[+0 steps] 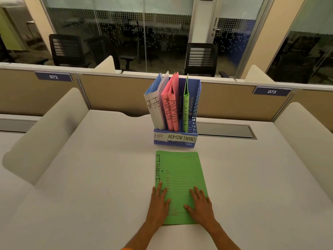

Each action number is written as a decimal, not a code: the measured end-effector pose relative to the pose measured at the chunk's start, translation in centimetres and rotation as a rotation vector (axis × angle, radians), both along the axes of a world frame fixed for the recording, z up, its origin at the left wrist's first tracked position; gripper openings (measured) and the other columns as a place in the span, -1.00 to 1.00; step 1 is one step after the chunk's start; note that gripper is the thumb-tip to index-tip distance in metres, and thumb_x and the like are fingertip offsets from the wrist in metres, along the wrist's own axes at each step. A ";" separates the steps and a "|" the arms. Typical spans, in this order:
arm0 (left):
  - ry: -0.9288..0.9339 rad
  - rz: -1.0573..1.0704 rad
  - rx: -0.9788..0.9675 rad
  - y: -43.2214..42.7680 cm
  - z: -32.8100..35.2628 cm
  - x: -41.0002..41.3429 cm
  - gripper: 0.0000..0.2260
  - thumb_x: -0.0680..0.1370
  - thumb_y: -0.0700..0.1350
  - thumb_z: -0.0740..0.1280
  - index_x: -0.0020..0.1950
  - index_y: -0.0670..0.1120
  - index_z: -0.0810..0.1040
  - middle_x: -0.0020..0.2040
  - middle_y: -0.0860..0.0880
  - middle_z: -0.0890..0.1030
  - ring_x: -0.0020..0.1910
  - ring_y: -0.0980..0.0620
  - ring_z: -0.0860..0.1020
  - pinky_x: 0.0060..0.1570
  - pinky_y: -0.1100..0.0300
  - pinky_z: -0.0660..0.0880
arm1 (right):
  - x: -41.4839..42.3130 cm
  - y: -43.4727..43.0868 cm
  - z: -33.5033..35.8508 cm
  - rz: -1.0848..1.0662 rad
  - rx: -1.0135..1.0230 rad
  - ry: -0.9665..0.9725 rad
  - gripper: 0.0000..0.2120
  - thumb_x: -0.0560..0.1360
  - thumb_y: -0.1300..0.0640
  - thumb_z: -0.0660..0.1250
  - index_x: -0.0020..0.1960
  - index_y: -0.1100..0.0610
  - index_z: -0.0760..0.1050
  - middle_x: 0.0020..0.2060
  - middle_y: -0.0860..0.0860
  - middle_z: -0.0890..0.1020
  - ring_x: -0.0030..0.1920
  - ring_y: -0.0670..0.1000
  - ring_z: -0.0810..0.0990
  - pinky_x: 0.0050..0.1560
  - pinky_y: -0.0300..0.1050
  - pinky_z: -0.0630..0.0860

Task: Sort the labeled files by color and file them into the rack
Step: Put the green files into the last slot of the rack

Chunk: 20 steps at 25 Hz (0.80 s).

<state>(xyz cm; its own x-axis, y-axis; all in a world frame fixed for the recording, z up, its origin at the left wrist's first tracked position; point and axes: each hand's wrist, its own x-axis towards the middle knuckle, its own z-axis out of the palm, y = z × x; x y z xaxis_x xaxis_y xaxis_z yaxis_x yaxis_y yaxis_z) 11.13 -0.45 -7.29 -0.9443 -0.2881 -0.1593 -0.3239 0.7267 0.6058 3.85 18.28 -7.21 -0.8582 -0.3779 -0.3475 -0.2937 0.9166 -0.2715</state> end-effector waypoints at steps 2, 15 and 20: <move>0.117 0.237 0.236 0.1 1.1 -0.8 -0.51 0.57 -0.19 0.33 0.48 -0.10 0.30 0.54 -0.04 0.23 0.51 -0.08 0.28 0.44 0.18 0.28 | -0.2 0.0 0.1 0.011 -0.010 -0.014 -0.25 0.55 -0.26 0.17 0.59 0.00 -0.04 0.61 -0.01 -0.06 0.60 0.09 -0.09 0.57 0.13 -0.03; 0.105 0.389 0.769 -2.1 6.2 -6.5 -0.81 0.57 -0.17 0.35 0.18 -0.10 0.54 0.09 -0.11 0.67 0.00 -0.07 0.67 0.05 -0.11 0.62 | -1.3 0.8 1.9 -0.172 -0.255 0.047 -0.44 0.57 -0.25 0.16 0.50 -0.06 0.24 0.55 -0.02 0.21 0.51 -0.02 0.24 0.48 0.07 0.25; 0.234 0.316 0.784 0.2 9.3 -6.4 -0.89 0.59 -0.18 0.30 0.07 0.00 0.47 -0.02 -0.02 0.68 -0.14 0.04 0.70 -0.23 0.13 0.64 | -4.1 1.7 3.7 -0.571 -0.547 0.021 -0.32 0.55 -0.21 0.26 0.52 0.11 0.18 0.46 0.12 0.36 0.43 0.14 0.37 0.40 0.20 0.34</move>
<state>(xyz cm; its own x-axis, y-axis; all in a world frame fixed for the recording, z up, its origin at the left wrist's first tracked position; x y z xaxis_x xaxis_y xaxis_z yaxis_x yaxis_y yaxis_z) 4.70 -0.24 1.97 -0.8721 -0.4303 -0.2329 -0.2445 -0.0290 0.9692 -0.29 19.98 -3.52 -0.9753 0.0103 -0.2208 0.1716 0.6654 -0.7265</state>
